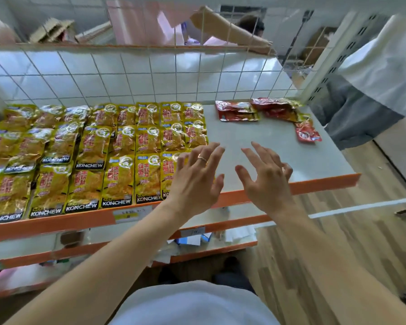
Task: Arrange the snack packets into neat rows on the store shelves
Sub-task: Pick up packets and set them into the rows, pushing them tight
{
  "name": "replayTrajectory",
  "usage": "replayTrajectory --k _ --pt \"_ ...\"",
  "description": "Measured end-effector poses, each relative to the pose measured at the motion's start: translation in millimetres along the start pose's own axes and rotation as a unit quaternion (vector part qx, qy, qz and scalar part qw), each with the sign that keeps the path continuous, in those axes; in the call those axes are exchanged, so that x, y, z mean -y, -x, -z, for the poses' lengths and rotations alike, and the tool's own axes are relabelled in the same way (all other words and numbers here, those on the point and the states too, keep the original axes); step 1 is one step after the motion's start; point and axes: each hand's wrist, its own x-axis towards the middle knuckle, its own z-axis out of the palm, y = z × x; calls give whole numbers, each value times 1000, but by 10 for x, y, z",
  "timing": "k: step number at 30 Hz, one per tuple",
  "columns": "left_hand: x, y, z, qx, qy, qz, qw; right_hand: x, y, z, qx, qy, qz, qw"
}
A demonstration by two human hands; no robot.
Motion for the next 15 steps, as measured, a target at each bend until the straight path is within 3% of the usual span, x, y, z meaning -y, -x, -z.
replayTrajectory --k 15 --pt "-761 -847 -665 11 -33 75 997 -1219 -722 183 17 -19 34 999"
